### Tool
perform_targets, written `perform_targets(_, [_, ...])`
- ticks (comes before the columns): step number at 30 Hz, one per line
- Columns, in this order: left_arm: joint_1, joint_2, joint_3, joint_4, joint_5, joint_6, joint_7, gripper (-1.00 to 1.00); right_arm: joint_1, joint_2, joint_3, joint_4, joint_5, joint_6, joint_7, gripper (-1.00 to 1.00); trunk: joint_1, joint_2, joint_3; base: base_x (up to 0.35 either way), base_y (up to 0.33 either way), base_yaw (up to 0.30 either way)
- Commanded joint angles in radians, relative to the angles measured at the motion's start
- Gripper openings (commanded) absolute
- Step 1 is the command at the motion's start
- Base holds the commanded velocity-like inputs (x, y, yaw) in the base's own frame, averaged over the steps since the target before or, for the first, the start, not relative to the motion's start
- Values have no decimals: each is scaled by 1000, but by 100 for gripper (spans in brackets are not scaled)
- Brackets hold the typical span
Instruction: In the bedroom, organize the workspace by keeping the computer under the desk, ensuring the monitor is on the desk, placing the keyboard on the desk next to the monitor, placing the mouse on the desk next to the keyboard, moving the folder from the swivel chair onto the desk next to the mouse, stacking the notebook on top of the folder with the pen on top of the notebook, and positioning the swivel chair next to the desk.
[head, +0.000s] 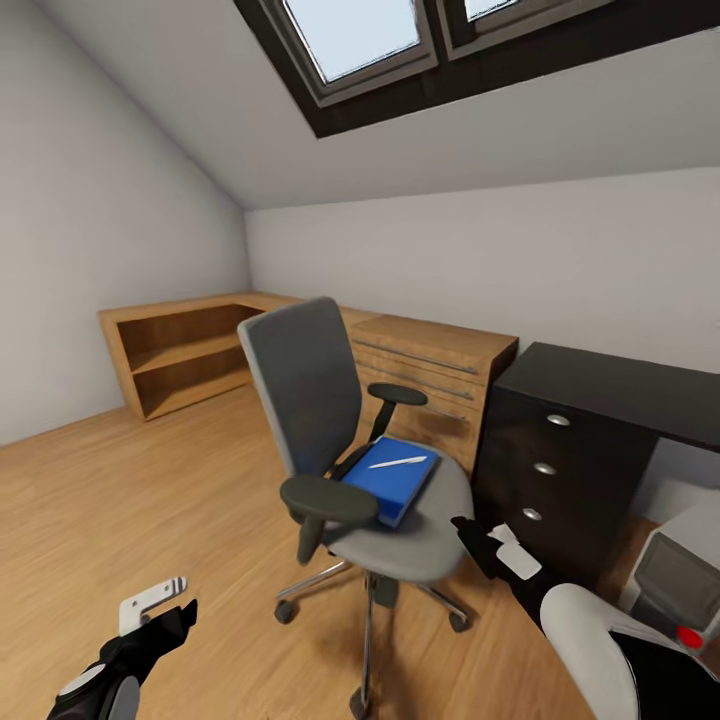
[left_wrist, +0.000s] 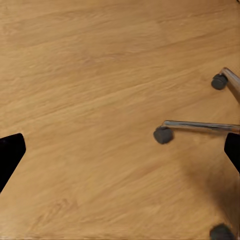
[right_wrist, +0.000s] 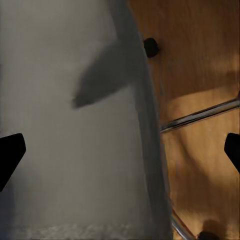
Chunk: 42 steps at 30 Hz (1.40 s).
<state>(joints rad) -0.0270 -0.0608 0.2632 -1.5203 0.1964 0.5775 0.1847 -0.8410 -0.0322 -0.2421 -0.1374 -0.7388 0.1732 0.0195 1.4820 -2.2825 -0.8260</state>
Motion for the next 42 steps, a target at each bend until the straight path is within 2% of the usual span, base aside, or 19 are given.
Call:
perform_targets(1, [-1,-1,1,2,10,4,7,100,0,0,-8,0,3,5,2,100,-1,-1,-1,-329,0,0])
perform_targets(11, [-1,0,-1,3,11,4,7,100,-1,2,-6,1,3,5,2,100,-1,-1,-1,-305,0,0])
perform_targets(15, [-1,1,-1,3,11,4,7,100,-1,11,-6,1,3,3,2,100,-1,-1,-1,-189,0,0])
perform_targets(25, [-1,1,-1,3,11,5,7,100,0,25,-6,4,4,3,3,100,-1,-1,-1,-21,0,83])
perform_targets(29, [-1,1,-1,3,11,5,8,100,-1,52,-6,4,6,2,4,100,-1,-1,-1,-3,0,193])
perform_targets(42, [-1,1,-1,3,9,5,9,100,-1,57,-6,4,7,3,4,100,-1,-1,-1,0,0,152])
